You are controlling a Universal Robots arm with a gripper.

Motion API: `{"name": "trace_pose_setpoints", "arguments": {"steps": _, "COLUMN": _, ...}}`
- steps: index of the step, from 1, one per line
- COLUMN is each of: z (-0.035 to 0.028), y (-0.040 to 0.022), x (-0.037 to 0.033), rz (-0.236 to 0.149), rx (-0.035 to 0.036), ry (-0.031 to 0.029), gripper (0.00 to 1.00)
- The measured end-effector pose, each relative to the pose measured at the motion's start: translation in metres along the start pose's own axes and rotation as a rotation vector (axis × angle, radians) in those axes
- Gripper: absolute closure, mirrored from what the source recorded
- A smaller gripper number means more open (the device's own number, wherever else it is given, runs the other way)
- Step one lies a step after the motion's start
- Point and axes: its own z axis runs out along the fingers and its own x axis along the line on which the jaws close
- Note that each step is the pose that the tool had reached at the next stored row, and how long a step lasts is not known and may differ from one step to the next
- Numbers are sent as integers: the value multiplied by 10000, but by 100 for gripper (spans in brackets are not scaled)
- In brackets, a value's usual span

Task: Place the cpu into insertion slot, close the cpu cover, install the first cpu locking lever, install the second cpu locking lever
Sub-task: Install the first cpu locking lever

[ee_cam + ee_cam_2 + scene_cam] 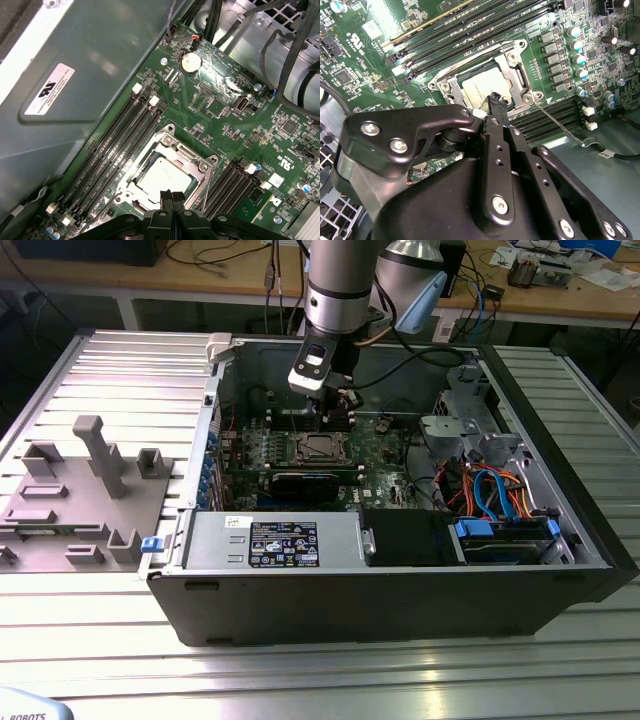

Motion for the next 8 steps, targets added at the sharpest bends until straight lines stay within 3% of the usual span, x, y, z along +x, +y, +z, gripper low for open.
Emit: {"name": "trace_pose_setpoints", "arguments": {"steps": 8, "z": 0, "y": 0, "x": 0, "rz": -88, "rx": 0, "ry": -1, "gripper": 89}}
